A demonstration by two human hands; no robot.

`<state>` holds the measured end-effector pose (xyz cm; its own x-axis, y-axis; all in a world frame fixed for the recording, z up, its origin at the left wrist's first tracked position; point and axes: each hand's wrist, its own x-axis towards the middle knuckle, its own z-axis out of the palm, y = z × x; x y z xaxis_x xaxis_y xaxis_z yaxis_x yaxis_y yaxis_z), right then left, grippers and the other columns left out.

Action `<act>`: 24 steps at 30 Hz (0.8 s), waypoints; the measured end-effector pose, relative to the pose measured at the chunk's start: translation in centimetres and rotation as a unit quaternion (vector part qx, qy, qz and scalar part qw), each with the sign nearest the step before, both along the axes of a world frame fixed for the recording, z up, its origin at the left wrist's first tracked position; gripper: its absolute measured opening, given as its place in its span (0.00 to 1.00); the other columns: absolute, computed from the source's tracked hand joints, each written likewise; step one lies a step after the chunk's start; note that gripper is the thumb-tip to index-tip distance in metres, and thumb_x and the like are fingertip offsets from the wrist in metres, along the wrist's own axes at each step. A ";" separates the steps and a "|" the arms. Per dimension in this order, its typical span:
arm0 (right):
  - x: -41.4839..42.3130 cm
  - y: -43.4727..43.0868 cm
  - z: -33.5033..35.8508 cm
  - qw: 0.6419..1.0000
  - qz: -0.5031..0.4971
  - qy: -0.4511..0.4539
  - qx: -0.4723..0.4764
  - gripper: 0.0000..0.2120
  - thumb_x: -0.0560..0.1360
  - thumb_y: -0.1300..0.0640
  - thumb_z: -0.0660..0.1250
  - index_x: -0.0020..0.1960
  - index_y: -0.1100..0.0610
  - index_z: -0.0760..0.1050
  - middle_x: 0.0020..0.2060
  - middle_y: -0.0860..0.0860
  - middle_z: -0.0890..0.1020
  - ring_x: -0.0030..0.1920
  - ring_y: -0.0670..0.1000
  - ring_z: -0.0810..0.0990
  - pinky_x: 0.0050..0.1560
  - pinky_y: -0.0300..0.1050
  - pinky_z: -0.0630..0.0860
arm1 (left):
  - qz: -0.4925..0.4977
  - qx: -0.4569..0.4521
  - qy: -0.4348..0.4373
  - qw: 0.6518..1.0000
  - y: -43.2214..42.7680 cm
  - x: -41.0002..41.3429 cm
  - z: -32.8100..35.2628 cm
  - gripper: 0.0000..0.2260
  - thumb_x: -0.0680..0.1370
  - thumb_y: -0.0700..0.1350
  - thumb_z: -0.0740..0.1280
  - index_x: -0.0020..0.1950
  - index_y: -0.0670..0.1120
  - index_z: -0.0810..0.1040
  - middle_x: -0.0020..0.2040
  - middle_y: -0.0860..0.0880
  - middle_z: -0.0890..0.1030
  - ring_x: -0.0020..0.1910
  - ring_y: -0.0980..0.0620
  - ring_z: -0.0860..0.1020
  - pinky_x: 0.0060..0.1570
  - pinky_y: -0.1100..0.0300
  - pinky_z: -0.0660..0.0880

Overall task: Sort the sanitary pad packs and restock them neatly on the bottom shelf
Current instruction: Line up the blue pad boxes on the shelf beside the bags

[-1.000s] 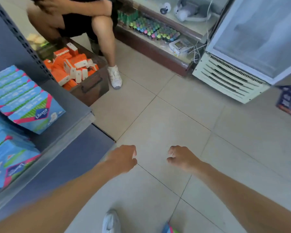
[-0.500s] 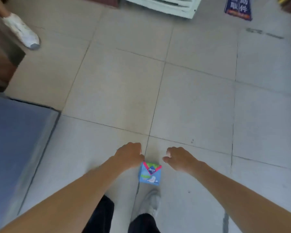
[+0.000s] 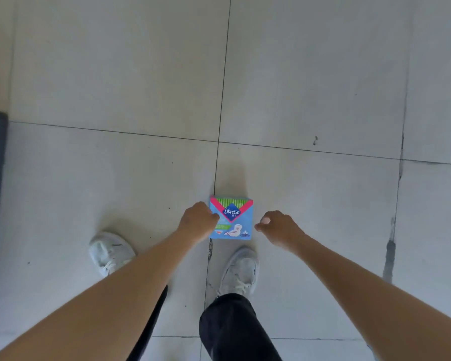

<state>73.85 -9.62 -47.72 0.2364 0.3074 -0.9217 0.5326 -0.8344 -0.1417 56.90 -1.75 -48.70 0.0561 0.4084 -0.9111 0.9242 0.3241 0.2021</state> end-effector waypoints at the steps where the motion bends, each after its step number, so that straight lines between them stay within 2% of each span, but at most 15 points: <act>1: -0.1 -0.1 -1.5 0.998 -0.068 0.003 0.007 0.13 0.75 0.55 0.63 0.56 0.61 0.75 0.51 0.56 0.79 0.51 0.55 0.78 0.45 0.41 0.69 | 0.053 0.001 0.008 0.999 -0.3 0.1 -1.6 0.18 0.77 0.45 0.63 0.62 0.36 0.72 0.60 0.39 0.77 0.60 0.42 0.75 0.50 0.56 0.71; 3: -0.5 -0.6 -4.4 0.985 -0.172 0.001 0.021 0.15 0.75 0.55 0.65 0.59 0.60 0.74 0.56 0.56 0.79 0.57 0.56 0.78 0.48 0.41 0.69 | 0.130 0.000 0.015 0.991 -1.1 0.1 -4.8 0.26 0.75 0.51 0.68 0.67 0.38 0.66 0.64 0.41 0.72 0.63 0.44 0.73 0.51 0.57 0.69; 5: -1.0 -1.2 -6.8 0.975 -0.219 -0.002 0.020 0.22 0.75 0.53 0.66 0.66 0.59 0.70 0.62 0.54 0.74 0.63 0.55 0.74 0.53 0.41 0.66 | 0.159 -0.020 0.006 0.987 -2.1 -0.1 -7.6 0.33 0.72 0.54 0.71 0.69 0.39 0.63 0.65 0.42 0.70 0.63 0.45 0.72 0.50 0.59 0.68; 6: -1.2 -1.5 -7.9 0.971 -0.238 -0.001 0.017 0.23 0.75 0.53 0.67 0.67 0.59 0.68 0.62 0.54 0.73 0.63 0.55 0.73 0.54 0.42 0.66 | 0.167 -0.033 -0.005 0.985 -2.5 -0.2 -9.0 0.35 0.70 0.56 0.72 0.69 0.40 0.64 0.64 0.43 0.70 0.63 0.45 0.72 0.51 0.59 0.68; 7: -1.5 -1.8 -8.9 0.965 -0.262 0.008 0.017 0.23 0.73 0.53 0.68 0.65 0.58 0.69 0.60 0.54 0.74 0.60 0.56 0.74 0.53 0.43 0.67 | 0.178 -0.046 -0.017 0.983 -2.9 -0.3 -10.2 0.37 0.68 0.59 0.74 0.68 0.41 0.66 0.63 0.44 0.71 0.61 0.46 0.74 0.52 0.58 0.71; 10: -2.1 -2.5 -11.0 0.940 -0.335 0.053 0.027 0.14 0.70 0.56 0.69 0.54 0.59 0.72 0.49 0.57 0.79 0.45 0.54 0.77 0.45 0.45 0.70 | 0.200 -0.040 -0.054 0.978 -3.9 -0.7 -12.9 0.46 0.50 0.70 0.73 0.60 0.45 0.74 0.58 0.46 0.77 0.53 0.48 0.80 0.53 0.52 0.79; 12: -2.3 -2.6 -11.6 0.919 -0.383 0.088 0.041 0.10 0.72 0.60 0.66 0.53 0.60 0.74 0.47 0.58 0.81 0.41 0.52 0.78 0.42 0.43 0.72 | 0.214 -0.019 -0.063 0.975 -4.4 -1.1 -14.5 0.48 0.45 0.71 0.73 0.58 0.45 0.75 0.56 0.45 0.77 0.52 0.48 0.80 0.52 0.50 0.80; 15: -2.6 -2.4 -11.5 0.897 -0.420 0.129 0.047 0.09 0.73 0.64 0.62 0.53 0.60 0.74 0.44 0.57 0.80 0.40 0.52 0.78 0.40 0.41 0.73 | 0.215 -0.007 -0.076 0.974 -4.5 -1.2 -14.1 0.45 0.48 0.71 0.73 0.56 0.45 0.76 0.55 0.44 0.78 0.49 0.48 0.81 0.43 0.56 0.80; 17: -2.9 -2.1 -10.6 0.896 -0.421 0.135 0.040 0.10 0.74 0.64 0.61 0.55 0.60 0.74 0.46 0.57 0.81 0.42 0.53 0.79 0.41 0.41 0.74 | 0.222 -0.009 -0.081 0.972 -4.4 -1.5 -13.1 0.42 0.51 0.69 0.73 0.56 0.44 0.75 0.55 0.44 0.78 0.49 0.48 0.81 0.41 0.59 0.78; 21: -3.8 -0.3 -6.9 0.917 -0.372 0.134 0.039 0.09 0.74 0.63 0.63 0.55 0.60 0.74 0.51 0.59 0.82 0.47 0.56 0.80 0.54 0.51 0.77 | 0.250 -0.006 -0.087 0.964 -3.6 -2.6 -9.6 0.34 0.61 0.63 0.76 0.57 0.43 0.73 0.56 0.43 0.77 0.50 0.47 0.81 0.41 0.58 0.78; 24: -4.5 2.5 -2.5 0.937 -0.320 0.132 0.051 0.10 0.74 0.64 0.64 0.56 0.60 0.74 0.53 0.60 0.82 0.51 0.59 0.82 0.58 0.54 0.76 | 0.266 0.013 -0.102 0.959 -1.8 -3.8 -5.5 0.35 0.59 0.65 0.75 0.56 0.43 0.74 0.54 0.43 0.78 0.48 0.48 0.81 0.39 0.59 0.78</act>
<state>69.34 -7.08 -50.24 0.1703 0.2699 -0.9477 -0.1371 -0.9459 -0.2940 53.11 -3.55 -54.22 0.0093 0.4512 -0.8924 0.5705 0.7305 0.3754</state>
